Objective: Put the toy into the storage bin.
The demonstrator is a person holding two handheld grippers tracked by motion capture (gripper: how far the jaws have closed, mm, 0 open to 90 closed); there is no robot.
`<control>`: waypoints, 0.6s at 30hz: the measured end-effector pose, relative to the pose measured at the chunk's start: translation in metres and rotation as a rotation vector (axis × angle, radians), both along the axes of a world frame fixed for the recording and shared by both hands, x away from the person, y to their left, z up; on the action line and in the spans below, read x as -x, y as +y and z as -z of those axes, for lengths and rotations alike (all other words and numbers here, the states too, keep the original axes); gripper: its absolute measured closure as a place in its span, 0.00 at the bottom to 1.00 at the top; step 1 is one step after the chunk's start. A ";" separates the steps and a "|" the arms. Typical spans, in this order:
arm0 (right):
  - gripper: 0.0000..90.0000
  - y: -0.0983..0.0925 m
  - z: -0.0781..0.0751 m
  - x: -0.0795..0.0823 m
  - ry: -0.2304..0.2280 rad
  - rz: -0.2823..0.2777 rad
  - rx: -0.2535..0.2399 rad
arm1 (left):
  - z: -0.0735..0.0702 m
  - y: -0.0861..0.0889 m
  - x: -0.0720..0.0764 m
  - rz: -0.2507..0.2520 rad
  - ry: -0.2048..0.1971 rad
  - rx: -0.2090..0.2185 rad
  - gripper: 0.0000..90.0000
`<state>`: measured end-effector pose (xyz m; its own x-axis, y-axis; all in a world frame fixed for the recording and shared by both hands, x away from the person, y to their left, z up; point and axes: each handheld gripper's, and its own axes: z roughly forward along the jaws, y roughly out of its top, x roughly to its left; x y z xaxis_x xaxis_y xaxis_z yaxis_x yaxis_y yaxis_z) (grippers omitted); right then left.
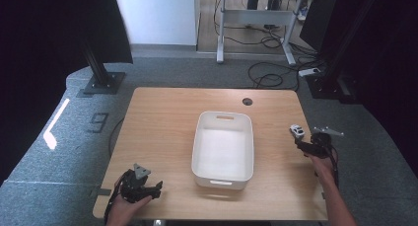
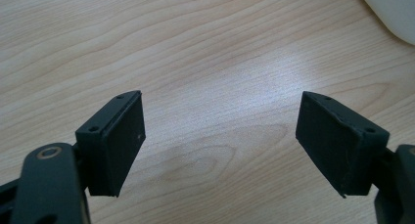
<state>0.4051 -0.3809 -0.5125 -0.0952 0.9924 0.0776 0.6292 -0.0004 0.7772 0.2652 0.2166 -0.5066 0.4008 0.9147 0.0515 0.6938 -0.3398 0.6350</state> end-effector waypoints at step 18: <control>0.31 -0.005 -0.005 -0.005 -0.014 -0.009 0.002 | 0.001 0.000 0.001 -0.005 0.004 -0.009 0.21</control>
